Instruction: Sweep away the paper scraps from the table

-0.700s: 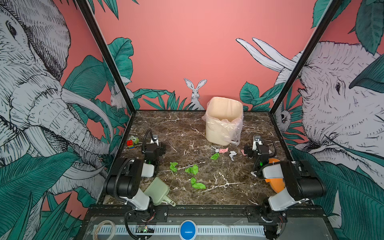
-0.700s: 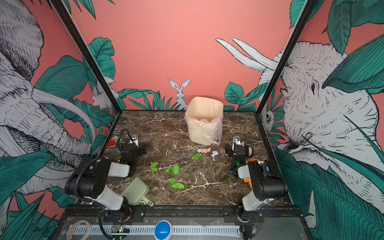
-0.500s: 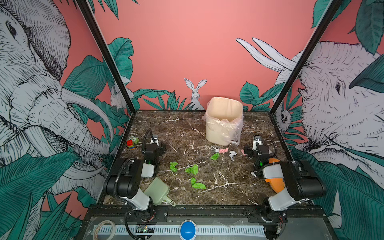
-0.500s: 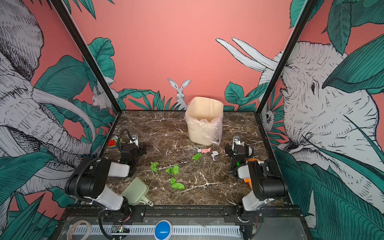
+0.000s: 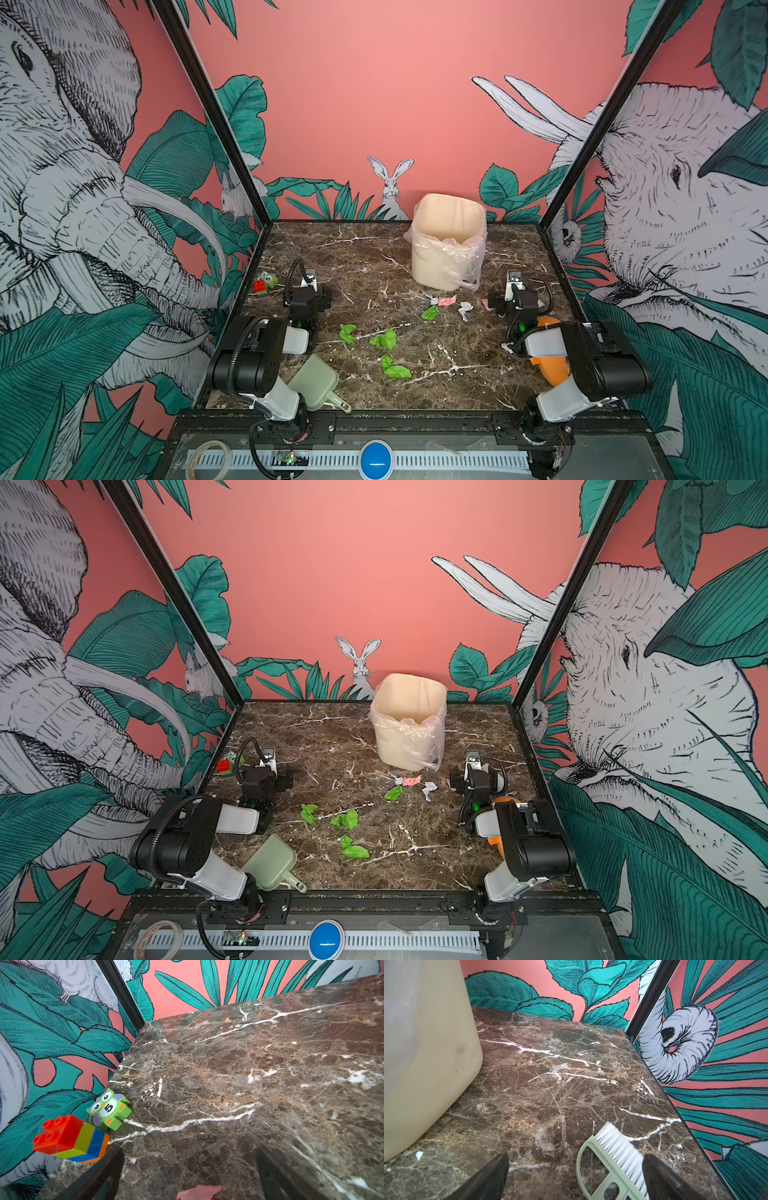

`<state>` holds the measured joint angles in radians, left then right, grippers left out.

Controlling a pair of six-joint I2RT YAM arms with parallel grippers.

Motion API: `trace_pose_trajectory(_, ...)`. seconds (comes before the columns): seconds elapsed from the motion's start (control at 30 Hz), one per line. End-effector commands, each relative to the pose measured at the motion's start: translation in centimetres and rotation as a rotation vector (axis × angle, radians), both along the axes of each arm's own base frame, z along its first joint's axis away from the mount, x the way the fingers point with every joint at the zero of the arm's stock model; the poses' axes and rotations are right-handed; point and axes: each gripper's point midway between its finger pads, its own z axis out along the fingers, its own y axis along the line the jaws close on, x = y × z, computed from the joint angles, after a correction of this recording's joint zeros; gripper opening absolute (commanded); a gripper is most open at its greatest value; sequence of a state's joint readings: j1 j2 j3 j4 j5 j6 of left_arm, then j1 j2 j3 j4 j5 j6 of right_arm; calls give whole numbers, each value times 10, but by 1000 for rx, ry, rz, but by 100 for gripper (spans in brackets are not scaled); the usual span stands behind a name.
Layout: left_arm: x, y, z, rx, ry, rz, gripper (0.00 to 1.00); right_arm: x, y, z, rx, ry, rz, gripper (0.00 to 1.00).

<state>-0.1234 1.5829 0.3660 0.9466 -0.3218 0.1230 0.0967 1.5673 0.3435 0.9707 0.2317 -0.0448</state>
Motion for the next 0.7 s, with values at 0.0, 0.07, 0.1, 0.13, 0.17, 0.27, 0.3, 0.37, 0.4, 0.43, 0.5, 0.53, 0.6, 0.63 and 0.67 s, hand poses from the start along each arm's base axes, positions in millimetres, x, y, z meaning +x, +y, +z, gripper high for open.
trace_pose_trajectory(0.0, 4, -2, 14, -19, -42, -4, 100, 5, -2, 13, 18, -44, -13, 99)
trace_pose_trajectory(0.07, 4, -2, 14, -19, -40, -4, 100, 5, -2, 13, 20, -42, -11, 99)
trace_pose_trajectory(0.1, 4, -2, 13, -19, -39, -4, 100, 5, -2, 13, 21, -41, -10, 99)
trace_pose_trajectory(0.13, 4, -2, 13, -19, -39, -4, 100, 6, -2, 13, 23, -40, -10, 99)
trace_pose_trajectory(0.17, 4, -2, 13, -19, -39, -4, 100, 6, -3, 13, 23, -40, -10, 99)
trace_pose_trajectory(0.27, 4, -2, 14, -19, -40, -4, 100, 6, -3, 13, 23, -39, -11, 99)
trace_pose_trajectory(0.3, 4, -2, 14, -19, -40, -4, 100, 6, -3, 13, 23, -39, -11, 99)
trace_pose_trajectory(0.37, 4, -2, 14, -19, -40, -5, 100, 6, -2, 13, 24, -39, -8, 99)
trace_pose_trajectory(0.4, 4, -2, 14, -19, -39, -4, 100, 6, -3, 12, 25, -37, -7, 99)
trace_pose_trajectory(0.43, 4, -2, 14, -19, -40, -3, 100, 6, -2, 12, 27, -36, -6, 99)
trace_pose_trajectory(0.5, 4, -2, 14, -19, -40, -4, 100, 6, -2, 11, 29, -32, -1, 99)
trace_pose_trajectory(0.53, 4, -2, 14, -19, -41, -4, 100, 7, -2, 12, 33, -31, 2, 99)
trace_pose_trajectory(0.6, 4, -2, 13, -19, -39, -4, 100, 9, -2, 11, 44, -24, 12, 99)
trace_pose_trajectory(0.63, 4, -2, 13, -19, -38, -4, 100, 9, -2, 10, 49, -19, 16, 99)
trace_pose_trajectory(0.67, 4, -2, 13, -19, -38, -3, 100, 9, -2, 11, 50, -20, 17, 99)
